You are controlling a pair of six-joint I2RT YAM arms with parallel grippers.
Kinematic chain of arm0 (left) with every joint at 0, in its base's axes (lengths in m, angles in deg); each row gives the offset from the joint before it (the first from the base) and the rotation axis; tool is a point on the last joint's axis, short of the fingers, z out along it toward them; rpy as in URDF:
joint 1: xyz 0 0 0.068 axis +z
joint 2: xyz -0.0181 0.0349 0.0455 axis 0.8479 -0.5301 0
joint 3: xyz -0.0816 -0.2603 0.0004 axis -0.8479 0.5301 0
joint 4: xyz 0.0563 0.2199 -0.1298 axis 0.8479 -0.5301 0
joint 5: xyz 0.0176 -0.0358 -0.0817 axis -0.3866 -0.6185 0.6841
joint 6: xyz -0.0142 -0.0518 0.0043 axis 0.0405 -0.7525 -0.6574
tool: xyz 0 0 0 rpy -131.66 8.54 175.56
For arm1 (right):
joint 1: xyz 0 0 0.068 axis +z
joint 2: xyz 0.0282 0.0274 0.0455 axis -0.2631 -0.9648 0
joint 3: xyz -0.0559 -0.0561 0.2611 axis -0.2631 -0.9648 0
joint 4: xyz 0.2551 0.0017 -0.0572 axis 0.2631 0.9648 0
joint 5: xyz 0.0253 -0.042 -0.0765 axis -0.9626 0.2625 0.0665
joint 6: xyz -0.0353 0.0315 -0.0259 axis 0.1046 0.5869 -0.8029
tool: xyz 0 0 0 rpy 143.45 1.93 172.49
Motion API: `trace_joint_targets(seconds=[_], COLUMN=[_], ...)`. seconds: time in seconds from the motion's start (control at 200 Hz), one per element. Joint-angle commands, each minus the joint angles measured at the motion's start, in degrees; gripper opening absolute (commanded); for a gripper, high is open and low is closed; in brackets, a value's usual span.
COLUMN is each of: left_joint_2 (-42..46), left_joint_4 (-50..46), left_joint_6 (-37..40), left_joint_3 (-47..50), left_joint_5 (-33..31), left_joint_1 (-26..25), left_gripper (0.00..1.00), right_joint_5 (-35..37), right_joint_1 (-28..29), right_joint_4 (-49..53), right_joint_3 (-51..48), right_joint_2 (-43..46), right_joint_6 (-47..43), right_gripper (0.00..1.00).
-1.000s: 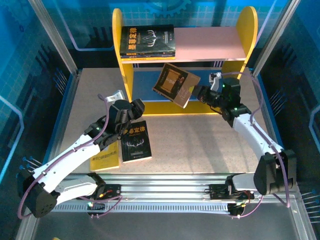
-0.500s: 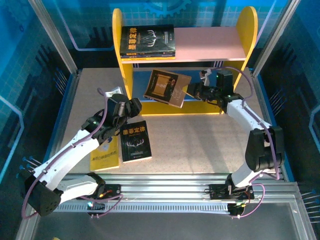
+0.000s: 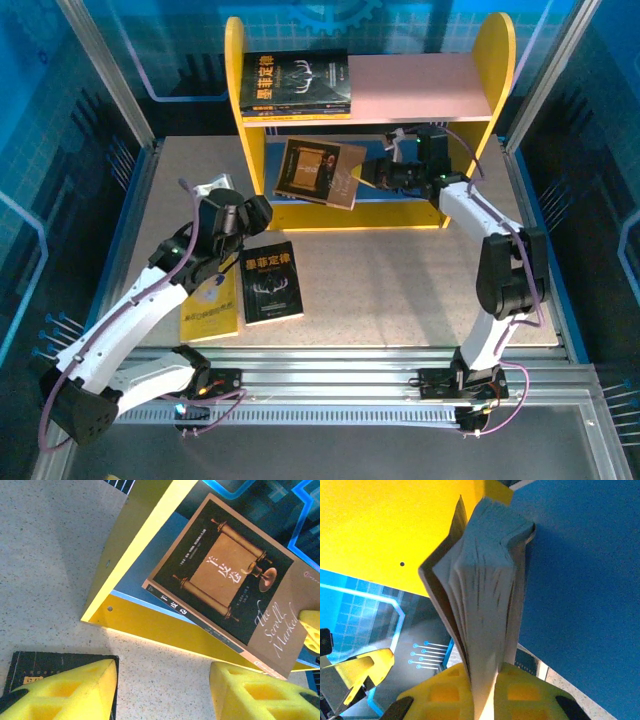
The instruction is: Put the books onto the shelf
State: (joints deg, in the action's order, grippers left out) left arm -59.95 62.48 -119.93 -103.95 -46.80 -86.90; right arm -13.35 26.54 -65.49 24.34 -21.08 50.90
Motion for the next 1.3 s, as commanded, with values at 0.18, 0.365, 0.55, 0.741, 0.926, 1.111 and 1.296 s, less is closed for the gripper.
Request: trace_joint_targets(seconds=[0.18,0.365,0.55,0.741,0.926,1.111,1.296], left_joint_2=[2.1,2.6,2.8,2.9,3.1,3.1,3.2], left_joint_4=[-1.9,-2.1,-2.2,-2.3,-2.2,-2.3,-2.3], left_joint_6=[1.2,1.1,1.0,0.8,0.6,0.3,-0.1], left_joint_3=[0.9,1.3,1.6,2.0,2.2,2.4,2.9], left_joint_5=[0.5,0.5,0.6,0.7,0.8,0.8,1.1], left_joint_1=[1.4,1.8,2.4,2.7,2.8,2.8,2.9], left_gripper=[0.53,0.53,0.53,0.53,0.53,0.53,0.53], right_joint_5=[-3.1,-2.9,-2.0,-0.1,3.0,6.4,8.9], right_joint_1=[2.7,3.1,3.3,3.7,4.0,4.7,5.3], right_joint_4=[5.8,9.8,14.1,17.1,19.7,20.4,21.3], right_joint_3=[9.9,13.6,16.9,20.1,23.2,23.5,24.0], right_joint_2=[-5.2,-7.9,-10.4,-12.9,-15.5,-16.0,-16.3], right_joint_6=[-5.4,-7.9,-10.6,-12.6,-14.4,-15.0,-15.6], right_gripper=[0.06,0.07,0.08,0.11,0.3,0.44,0.58])
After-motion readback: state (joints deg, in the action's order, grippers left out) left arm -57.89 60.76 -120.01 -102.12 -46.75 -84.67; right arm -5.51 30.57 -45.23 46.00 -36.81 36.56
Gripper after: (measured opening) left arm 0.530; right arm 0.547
